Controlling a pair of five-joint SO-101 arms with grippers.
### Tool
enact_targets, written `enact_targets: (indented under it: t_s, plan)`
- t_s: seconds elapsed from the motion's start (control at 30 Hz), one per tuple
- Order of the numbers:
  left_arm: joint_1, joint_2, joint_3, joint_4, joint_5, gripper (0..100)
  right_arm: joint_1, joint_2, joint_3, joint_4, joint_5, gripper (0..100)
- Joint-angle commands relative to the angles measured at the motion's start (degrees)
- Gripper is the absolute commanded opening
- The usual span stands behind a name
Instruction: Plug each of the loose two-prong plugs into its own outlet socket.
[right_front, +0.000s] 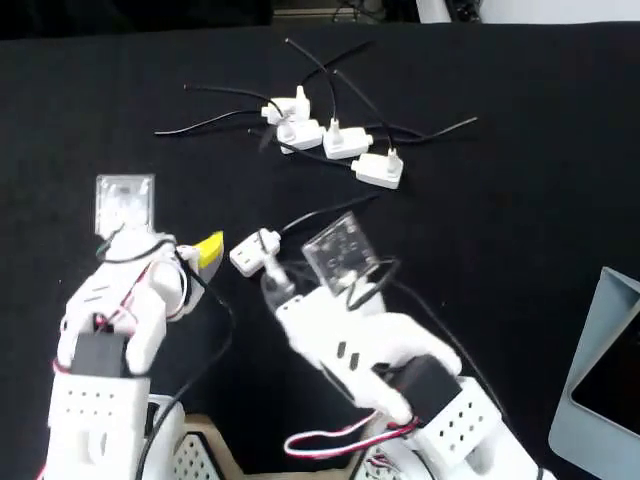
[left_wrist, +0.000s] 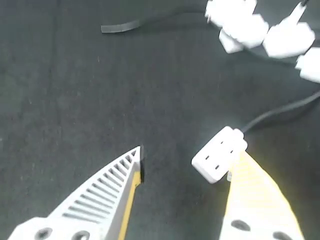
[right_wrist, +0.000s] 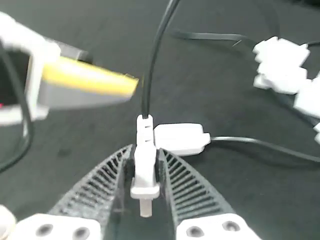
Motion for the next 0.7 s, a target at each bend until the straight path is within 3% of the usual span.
enact_targets:
  t_s: [0.0,0.13,0.47,0.67]
  plan:
    - [0.0,-9.5,1.5,-1.0,0.8,28,-4.2,-1.0,0.5,0.0,2.1,1.2]
    - [1.5,-11.8,2.9,-0.5,0.6,28,-6.4,-1.0,0.9,0.0,2.3,1.2]
    - [11.6,-12.4,-6.2,13.0,-1.8,28,-6.2,-0.9,1.4,-0.8,2.1,1.3]
    - [17.4,-12.4,-7.1,15.6,-4.1,28,-6.2,-0.9,1.4,-0.8,1.9,1.3]
